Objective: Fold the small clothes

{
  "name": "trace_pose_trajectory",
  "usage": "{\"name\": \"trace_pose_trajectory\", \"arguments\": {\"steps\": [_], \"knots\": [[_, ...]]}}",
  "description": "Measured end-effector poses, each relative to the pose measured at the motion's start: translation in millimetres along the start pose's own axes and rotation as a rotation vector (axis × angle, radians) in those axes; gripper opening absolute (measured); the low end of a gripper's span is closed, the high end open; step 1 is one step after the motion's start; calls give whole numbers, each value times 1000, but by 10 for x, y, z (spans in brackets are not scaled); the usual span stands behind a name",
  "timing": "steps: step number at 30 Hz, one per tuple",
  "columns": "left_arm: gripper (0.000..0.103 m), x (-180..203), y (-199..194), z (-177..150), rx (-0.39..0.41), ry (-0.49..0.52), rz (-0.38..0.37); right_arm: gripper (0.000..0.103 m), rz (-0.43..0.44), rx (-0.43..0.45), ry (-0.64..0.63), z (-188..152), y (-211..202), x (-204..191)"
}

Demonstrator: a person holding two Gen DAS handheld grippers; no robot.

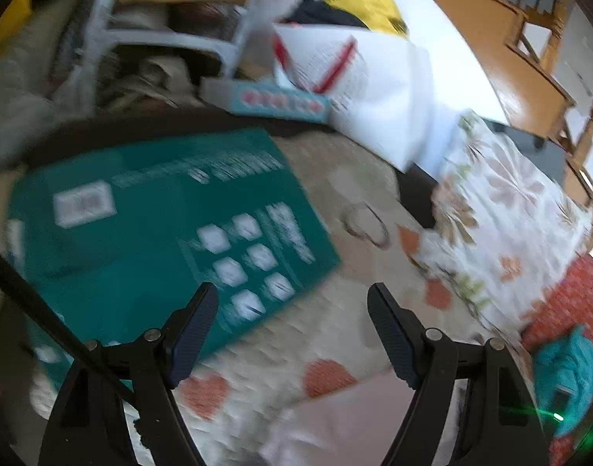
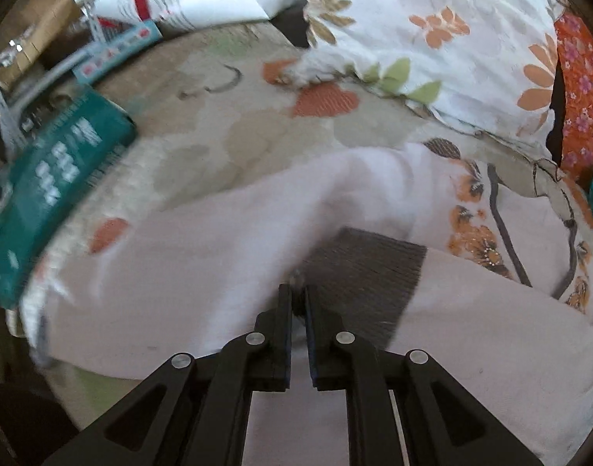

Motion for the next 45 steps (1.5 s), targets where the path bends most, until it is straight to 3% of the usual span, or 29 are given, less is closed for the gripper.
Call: {"name": "trace_pose_trajectory", "arguments": {"steps": [4,9,11,14,18,21,22,24,27,31,35,40,45], "knots": [[78,-328,-190,147,87,-16,123,9,149,1,-100,-87,-130,-680],[78,-783,-381,283,156,-60,238,22,277,-46,-294,-351,-43,-1582],[78,-930,-409,312,161,-85,258,24,295,-60,-398,-492,21,-1904],[78,-1114,-414,346,154,-122,267,41,295,-84,-546,-733,156,-2325],[78,-1246,-420,356,153,-151,283,48,268,-87,-638,-939,382,-2579],[78,-1284,-411,367,150,-159,285,44,184,-96,-665,-995,611,-2594],[78,-1290,-413,368,149,-162,283,15,169,-104,-632,-962,649,-2540],[78,-1264,-403,363,145,-167,272,10,225,-87,-480,-752,537,-2352],[78,-1096,-388,333,138,-147,241,10,251,30,-301,-356,113,-1948],[78,-593,-366,206,124,-34,170,10,246,198,9,59,-636,-897],[79,112,-312,-36,96,152,106,10,68,262,292,-47,-1168,594],[80,794,-188,-376,13,284,17,10,-227,205,554,-689,-1408,2273],[80,1363,-103,-670,-33,393,-35,13,-428,93,631,-1214,-1367,3104]]}}
Point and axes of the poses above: each gripper's, at about its wrist camera, not at the fingertips, and y roughly the way its jaws point, x to its right, z to its top, the point moved 6 cm from there along y, roughly the way its jaws point, and after that the axes turned 7 degrees about z, right-handed, at the moved point
